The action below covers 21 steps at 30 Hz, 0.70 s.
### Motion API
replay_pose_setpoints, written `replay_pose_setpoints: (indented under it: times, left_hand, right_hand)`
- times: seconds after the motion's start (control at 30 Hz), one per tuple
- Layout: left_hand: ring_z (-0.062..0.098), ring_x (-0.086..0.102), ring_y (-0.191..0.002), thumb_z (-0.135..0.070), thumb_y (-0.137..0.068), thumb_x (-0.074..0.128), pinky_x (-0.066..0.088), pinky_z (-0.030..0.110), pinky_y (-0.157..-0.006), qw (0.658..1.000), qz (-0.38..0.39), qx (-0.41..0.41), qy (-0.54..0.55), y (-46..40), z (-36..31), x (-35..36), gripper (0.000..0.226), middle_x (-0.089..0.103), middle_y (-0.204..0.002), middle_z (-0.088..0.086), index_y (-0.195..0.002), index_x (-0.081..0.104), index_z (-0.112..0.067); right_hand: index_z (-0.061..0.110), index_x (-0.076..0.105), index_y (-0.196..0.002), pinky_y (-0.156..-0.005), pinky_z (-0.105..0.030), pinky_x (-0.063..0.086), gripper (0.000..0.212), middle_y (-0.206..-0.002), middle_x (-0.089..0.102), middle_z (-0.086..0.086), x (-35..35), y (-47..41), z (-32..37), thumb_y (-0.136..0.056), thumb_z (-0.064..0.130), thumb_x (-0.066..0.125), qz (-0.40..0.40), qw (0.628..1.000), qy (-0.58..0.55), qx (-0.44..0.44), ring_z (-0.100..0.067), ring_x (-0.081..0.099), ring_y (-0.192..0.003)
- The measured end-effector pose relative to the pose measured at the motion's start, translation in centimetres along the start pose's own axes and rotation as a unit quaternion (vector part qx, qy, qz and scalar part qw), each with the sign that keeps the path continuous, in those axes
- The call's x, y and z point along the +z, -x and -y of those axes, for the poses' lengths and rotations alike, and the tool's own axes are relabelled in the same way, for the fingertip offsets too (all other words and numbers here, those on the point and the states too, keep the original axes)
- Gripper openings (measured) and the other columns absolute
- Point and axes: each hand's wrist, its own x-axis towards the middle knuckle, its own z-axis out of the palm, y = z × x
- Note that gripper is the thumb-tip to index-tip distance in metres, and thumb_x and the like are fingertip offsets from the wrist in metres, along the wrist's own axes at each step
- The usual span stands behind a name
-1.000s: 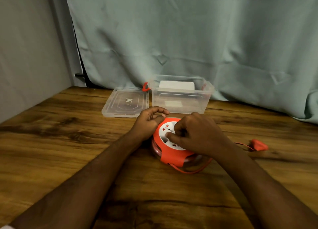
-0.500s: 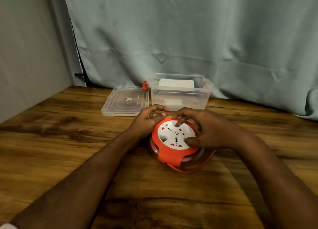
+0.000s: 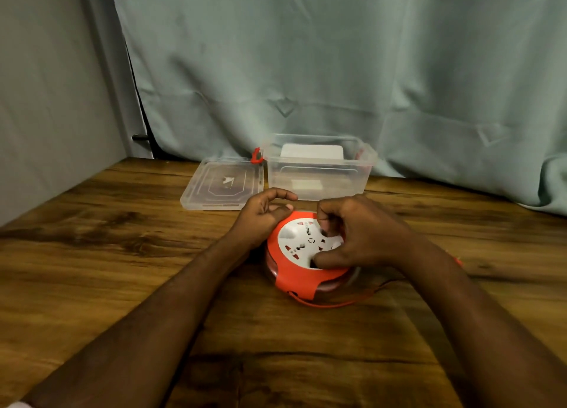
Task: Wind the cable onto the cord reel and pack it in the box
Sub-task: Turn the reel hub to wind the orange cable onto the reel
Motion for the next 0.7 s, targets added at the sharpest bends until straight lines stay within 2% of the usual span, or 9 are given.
replay_pose_setpoints:
  times: [0.1,0.17,0.33,0.47,0.53,0.6,0.7]
  left_hand:
    - [0.040,0.066,-0.082,-0.006,-0.097,0.060,0.056,0.059,-0.078,1.000,-0.004,0.004,0.005,0.0,0.1,0.1,0.018,0.069,-0.102,0.032,-0.113,0.066,-0.009]
    - [0.046,0.066,-0.085,-0.005,-0.097,0.060,0.054,0.063,-0.080,1.000,-0.006,0.007,0.002,0.0,0.0,0.2,0.017,0.069,-0.103,0.034,-0.113,0.066,-0.009]
    - [0.046,0.068,-0.086,-0.006,-0.098,0.058,0.056,0.059,-0.079,1.000,-0.003,0.009,-0.011,0.0,-0.1,0.2,0.019,0.070,-0.102,0.030,-0.115,0.065,-0.007]
    - [0.047,0.068,-0.088,-0.005,-0.098,0.057,0.056,0.058,-0.080,1.000,0.001,0.005,-0.013,0.0,0.0,0.1,0.018,0.070,-0.104,0.029,-0.114,0.065,-0.008]
    - [0.041,0.066,-0.084,-0.006,-0.099,0.057,0.055,0.058,-0.081,1.000,0.004,0.003,-0.005,-0.2,0.1,0.0,0.017,0.070,-0.104,0.030,-0.113,0.065,-0.009]
    - [0.039,0.066,-0.083,-0.007,-0.099,0.057,0.056,0.056,-0.080,1.000,0.009,0.000,-0.008,-0.2,0.1,0.0,0.018,0.070,-0.103,0.029,-0.113,0.066,-0.011]
    - [0.037,0.067,-0.082,-0.009,-0.099,0.057,0.056,0.050,-0.078,1.000,0.020,-0.005,-0.008,-0.3,0.1,-0.2,0.018,0.072,-0.103,0.025,-0.114,0.066,-0.013]
  right_hand:
    - [0.021,0.055,-0.067,-0.054,-0.028,0.034,0.052,-0.059,0.053,0.010,0.5,-0.2,0.5,-0.056,0.066,0.079,-0.020,0.999,0.042,0.005,-0.005,0.047,-0.058]
    - [0.019,0.054,-0.062,-0.054,-0.027,0.031,0.055,-0.056,0.050,0.010,0.9,-0.3,0.7,-0.057,0.069,0.077,-0.032,0.998,0.053,0.008,-0.005,0.045,-0.057]
    - [0.026,0.038,-0.049,-0.062,-0.029,0.033,0.062,-0.052,0.038,0.013,1.9,-0.6,1.1,-0.065,0.074,0.074,-0.056,0.997,0.053,0.011,-0.005,0.039,-0.057]
    - [0.025,0.044,-0.049,-0.062,-0.028,0.032,0.058,-0.051,0.043,0.012,2.2,-0.8,1.1,-0.072,0.070,0.072,-0.073,0.996,0.047,0.006,-0.004,0.042,-0.055]
    - [0.025,0.057,-0.059,-0.059,-0.026,0.037,0.038,-0.058,0.057,0.012,1.3,-0.6,0.6,-0.075,0.054,0.076,-0.077,0.997,0.019,-0.018,-0.003,0.052,-0.058]
    - [0.031,0.067,-0.079,-0.060,-0.024,0.042,0.014,-0.078,0.069,0.018,0.0,-0.4,-0.2,-0.074,0.030,0.080,-0.047,0.998,-0.029,-0.036,0.004,0.059,-0.065]
    - [0.035,0.068,-0.105,-0.057,-0.010,0.038,0.043,-0.109,0.072,0.019,-0.8,-0.2,-1.7,-0.073,0.012,0.084,0.032,0.995,-0.089,-0.032,0.016,0.057,-0.066]
